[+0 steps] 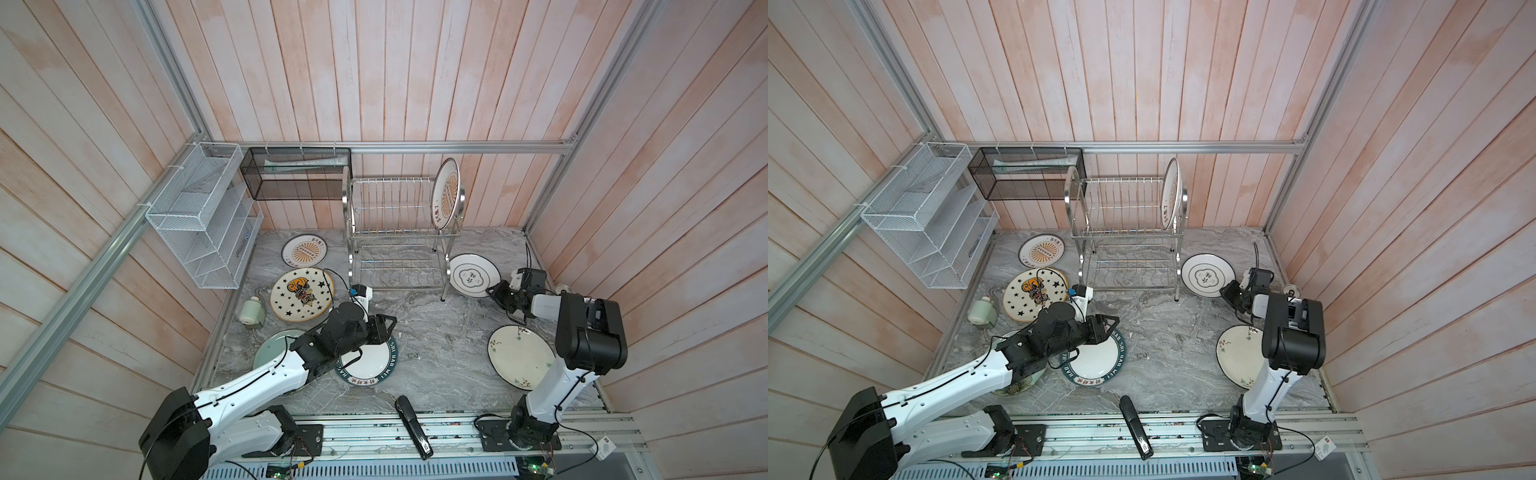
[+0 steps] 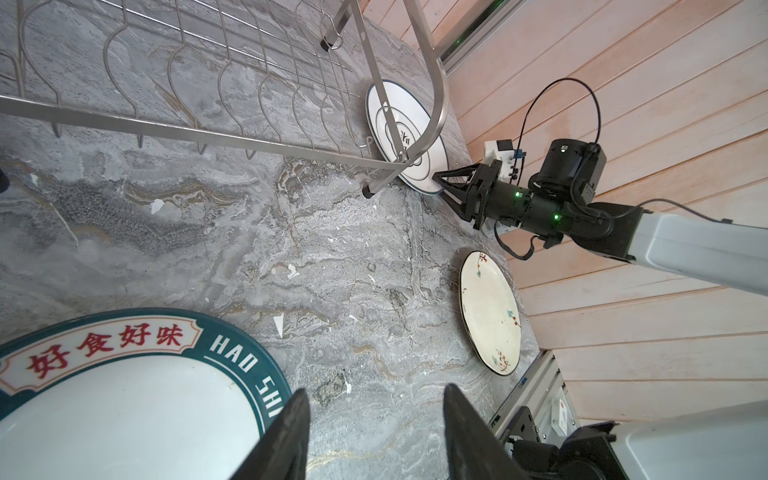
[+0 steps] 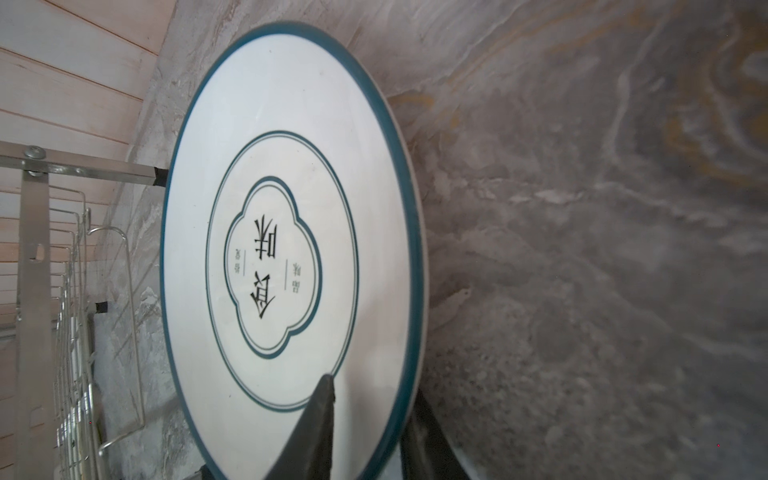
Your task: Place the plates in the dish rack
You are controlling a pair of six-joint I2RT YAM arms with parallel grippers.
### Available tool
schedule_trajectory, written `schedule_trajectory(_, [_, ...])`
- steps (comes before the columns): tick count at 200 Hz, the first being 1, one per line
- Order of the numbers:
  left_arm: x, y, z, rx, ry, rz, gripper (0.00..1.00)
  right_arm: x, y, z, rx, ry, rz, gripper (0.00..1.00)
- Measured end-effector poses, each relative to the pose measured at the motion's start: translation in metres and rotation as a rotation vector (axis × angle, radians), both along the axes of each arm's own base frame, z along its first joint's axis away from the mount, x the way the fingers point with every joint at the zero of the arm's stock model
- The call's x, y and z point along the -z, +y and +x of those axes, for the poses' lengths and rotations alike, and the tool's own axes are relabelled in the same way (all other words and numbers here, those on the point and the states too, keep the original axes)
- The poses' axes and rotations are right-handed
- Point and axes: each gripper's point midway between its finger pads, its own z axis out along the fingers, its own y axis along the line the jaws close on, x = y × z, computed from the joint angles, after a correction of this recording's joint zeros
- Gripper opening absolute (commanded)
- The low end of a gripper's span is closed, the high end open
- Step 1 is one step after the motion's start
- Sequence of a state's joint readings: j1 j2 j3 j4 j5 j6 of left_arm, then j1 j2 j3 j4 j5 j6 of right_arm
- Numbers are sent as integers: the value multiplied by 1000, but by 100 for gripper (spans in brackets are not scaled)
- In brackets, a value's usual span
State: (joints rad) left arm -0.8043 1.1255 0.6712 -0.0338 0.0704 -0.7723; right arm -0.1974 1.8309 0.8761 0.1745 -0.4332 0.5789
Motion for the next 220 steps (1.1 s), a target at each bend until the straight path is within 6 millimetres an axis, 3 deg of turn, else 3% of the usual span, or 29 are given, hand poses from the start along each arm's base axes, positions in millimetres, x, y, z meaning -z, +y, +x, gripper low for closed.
schedule_trajectory(161, [0, 0, 0, -4, 5, -3, 53, -19, -1, 13, 14, -58, 60, 0])
schedule_trajectory(220, [1, 1, -1, -4, 6, -2, 53, -33, -8, 9, 30, -58, -1, 0])
